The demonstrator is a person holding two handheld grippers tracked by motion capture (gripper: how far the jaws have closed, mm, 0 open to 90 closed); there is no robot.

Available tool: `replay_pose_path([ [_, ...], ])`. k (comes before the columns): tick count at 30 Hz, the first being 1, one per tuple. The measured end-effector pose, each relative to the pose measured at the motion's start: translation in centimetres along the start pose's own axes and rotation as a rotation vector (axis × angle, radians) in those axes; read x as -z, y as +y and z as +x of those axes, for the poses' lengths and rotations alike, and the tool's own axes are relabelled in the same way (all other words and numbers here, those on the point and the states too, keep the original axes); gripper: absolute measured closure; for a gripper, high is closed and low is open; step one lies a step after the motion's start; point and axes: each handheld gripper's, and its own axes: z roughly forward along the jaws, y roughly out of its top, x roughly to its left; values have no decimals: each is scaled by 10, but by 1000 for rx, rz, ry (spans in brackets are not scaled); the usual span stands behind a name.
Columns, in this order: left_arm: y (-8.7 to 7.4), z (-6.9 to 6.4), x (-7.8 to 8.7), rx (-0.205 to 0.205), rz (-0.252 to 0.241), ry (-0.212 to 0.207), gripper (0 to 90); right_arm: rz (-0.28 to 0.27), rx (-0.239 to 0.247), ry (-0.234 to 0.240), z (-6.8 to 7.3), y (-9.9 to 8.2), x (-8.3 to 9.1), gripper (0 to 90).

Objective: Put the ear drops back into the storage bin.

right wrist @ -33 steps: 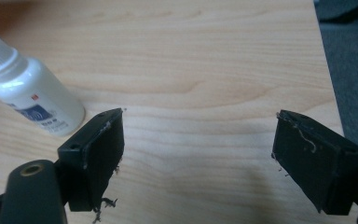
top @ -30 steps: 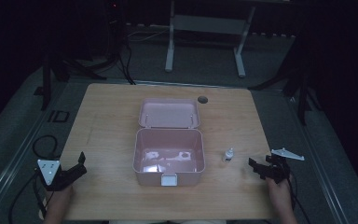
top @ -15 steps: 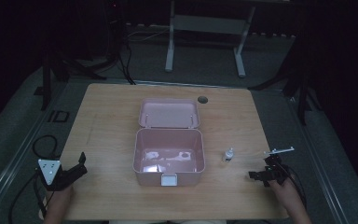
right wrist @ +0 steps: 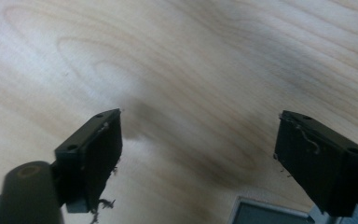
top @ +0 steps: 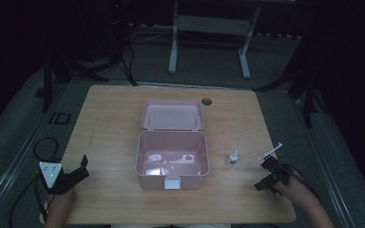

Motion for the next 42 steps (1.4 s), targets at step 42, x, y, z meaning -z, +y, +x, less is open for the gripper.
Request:
replay_pose_path([
  [42,0,-1,-1,-11,4,-10,3,29,186,0,13,82,16,182],
])
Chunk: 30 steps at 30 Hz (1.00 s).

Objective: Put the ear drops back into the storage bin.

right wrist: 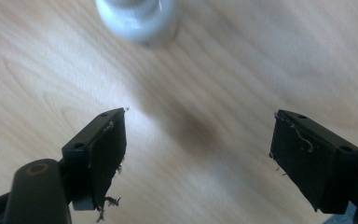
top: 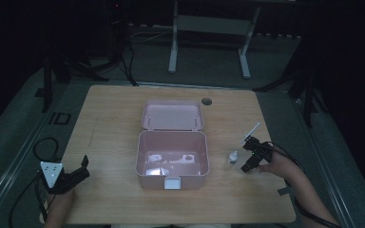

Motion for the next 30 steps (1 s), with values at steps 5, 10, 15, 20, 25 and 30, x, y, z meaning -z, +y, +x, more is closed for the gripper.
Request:
replay_pose_path([
  [5,0,0,0,-2,1,-3,3,1,36,-1,6,15,-4,185],
  [10,0,0,0,-3,2,-5,3,-3,74,16,11,28,-8,225],
  [15,0,0,0,-3,1,-6,3,11,98,19,17,38,-11,265],
  [20,0,0,0,-4,3,-8,3,6,123,33,19,44,-11,326],
  [25,0,0,0,-5,3,-9,3,12,151,19,20,49,-11,384],
  [30,0,0,0,-7,4,-9,3,33,174,6,21,54,-14,453],
])
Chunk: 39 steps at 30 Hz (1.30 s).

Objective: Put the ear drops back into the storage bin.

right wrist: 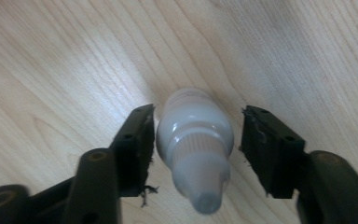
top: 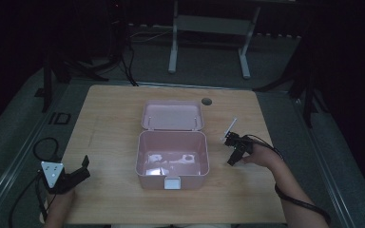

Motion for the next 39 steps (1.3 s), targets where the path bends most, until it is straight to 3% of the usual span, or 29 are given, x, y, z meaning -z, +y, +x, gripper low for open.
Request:
replay_pose_path([
  [9,0,0,0,-6,3,-4,3,35,11,14,2,7,-4,580],
  [16,0,0,0,-6,4,-4,3,51,55,4,4,6,-4,594],
  [28,0,-1,0,-7,5,-1,3,48,215,0,13,-8,8,594],
  [33,0,-1,0,-9,6,0,3,61,330,-23,22,-14,15,594],
  [36,0,-1,0,-9,6,1,3,58,396,-7,29,-17,18,594],
  [39,0,-1,0,-11,7,1,3,52,428,17,36,-18,22,594],
])
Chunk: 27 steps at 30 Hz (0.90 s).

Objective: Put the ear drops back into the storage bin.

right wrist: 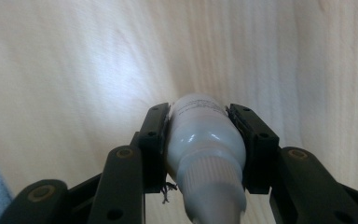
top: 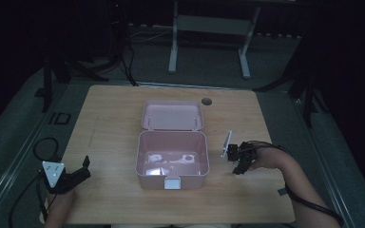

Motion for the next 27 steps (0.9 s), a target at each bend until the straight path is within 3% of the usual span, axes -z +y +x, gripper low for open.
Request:
replay_pose_path([
  [3,0,0,0,-1,0,-1,3,7,26,-13,4,3,4,594],
  [9,0,0,0,2,1,1,3,73,80,-56,11,12,12,594],
  [17,0,0,0,2,0,1,3,51,93,-46,24,26,38,595],
  [27,0,0,0,4,-1,3,3,2,110,-32,39,49,87,595],
])
